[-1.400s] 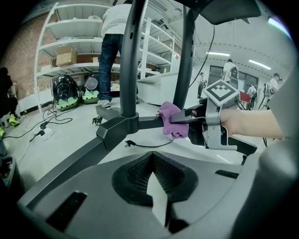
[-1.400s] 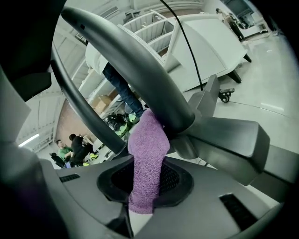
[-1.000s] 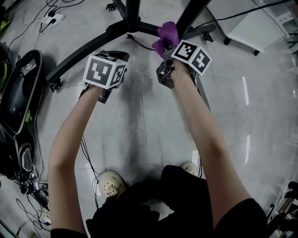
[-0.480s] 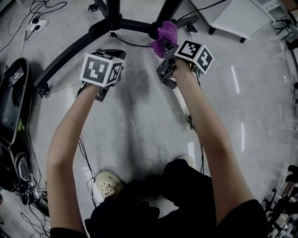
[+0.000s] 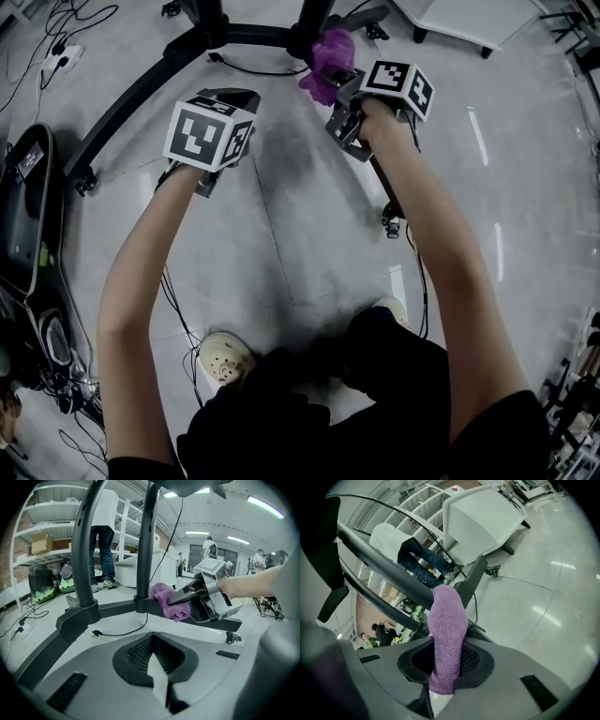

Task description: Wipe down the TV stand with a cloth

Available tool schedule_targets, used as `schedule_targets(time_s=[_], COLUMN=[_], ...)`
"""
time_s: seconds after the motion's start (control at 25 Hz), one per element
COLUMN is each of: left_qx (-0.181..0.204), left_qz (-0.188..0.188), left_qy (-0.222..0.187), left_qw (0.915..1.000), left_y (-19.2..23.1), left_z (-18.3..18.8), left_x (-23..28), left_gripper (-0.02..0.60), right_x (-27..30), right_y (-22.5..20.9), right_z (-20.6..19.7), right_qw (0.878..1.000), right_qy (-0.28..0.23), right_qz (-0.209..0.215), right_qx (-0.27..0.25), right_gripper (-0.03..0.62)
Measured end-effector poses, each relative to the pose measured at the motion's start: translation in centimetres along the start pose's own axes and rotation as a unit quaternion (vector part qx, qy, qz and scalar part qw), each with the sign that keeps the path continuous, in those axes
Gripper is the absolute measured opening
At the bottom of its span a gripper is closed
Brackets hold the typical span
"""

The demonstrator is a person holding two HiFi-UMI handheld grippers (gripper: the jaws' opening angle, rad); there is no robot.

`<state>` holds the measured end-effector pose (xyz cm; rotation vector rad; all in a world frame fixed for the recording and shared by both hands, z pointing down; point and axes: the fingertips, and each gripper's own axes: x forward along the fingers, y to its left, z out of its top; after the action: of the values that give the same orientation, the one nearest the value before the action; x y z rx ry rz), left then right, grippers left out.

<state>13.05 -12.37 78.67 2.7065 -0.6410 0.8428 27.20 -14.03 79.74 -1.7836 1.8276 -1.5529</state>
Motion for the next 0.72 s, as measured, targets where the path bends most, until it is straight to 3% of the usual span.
schedule_targets(time_s=[0.28, 0.52, 0.72], left_qx=[-0.007, -0.002, 0.005], left_qz=[-0.012, -0.035, -0.061], left_qy=[0.0, -0.016, -0.021], left_qw=[0.9999, 0.9993, 0.9979], left_y=[-1.3, -4.1, -6.6], left_z=[-1.1, -0.5, -0.8], left_x=[0.2, 0.2, 0.4], left_gripper=[0.005, 0.005, 0.005], right_x=[-2.7, -5.1, -6.9], right_y=[-1.3, -2.3, -2.9], right_z=[-1.0, -3.7, -5.8], right_qw=[1.0, 0.997, 0.996], right_qy=[0.014, 0.038, 0.065], right_qz=[-0.011, 0.0, 0.001], right_qx=[0.01, 0.06, 0.056], right_gripper=[0.089, 0.089, 0.089])
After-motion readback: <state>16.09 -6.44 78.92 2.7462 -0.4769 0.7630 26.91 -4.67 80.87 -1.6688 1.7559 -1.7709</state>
